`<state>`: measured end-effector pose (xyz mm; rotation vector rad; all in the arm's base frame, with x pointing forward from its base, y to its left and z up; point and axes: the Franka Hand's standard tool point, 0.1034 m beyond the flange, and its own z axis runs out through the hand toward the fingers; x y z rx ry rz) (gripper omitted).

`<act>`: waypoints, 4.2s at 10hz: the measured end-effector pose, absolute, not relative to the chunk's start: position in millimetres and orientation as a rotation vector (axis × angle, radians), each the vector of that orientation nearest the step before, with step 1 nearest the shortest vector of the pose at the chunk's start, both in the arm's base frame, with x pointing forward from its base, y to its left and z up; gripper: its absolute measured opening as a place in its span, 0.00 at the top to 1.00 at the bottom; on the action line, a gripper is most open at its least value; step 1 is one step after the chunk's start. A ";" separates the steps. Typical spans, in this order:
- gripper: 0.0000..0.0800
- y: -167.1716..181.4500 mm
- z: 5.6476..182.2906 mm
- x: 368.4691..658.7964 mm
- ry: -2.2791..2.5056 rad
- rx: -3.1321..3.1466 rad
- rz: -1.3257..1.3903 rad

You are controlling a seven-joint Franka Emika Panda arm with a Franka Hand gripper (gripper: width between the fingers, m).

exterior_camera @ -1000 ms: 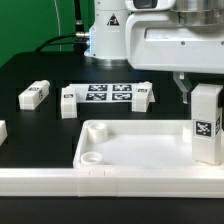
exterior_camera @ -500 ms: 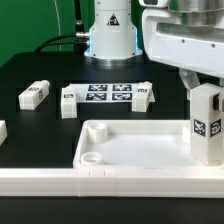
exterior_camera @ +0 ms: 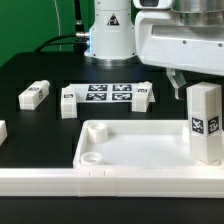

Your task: Assemble desk

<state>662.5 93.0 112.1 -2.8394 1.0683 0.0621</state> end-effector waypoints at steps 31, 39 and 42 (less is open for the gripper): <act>0.64 86.8 107.6 668.3 1.677 -2.503 0.122; 0.19 97.9 107.3 664.2 1.077 -2.805 0.098; 0.19 100.4 106.9 663.6 0.596 -2.944 0.063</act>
Offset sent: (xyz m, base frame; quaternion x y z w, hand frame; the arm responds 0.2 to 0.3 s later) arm -0.0055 -0.0001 0.0012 -0.0058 0.0045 -0.2026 0.9792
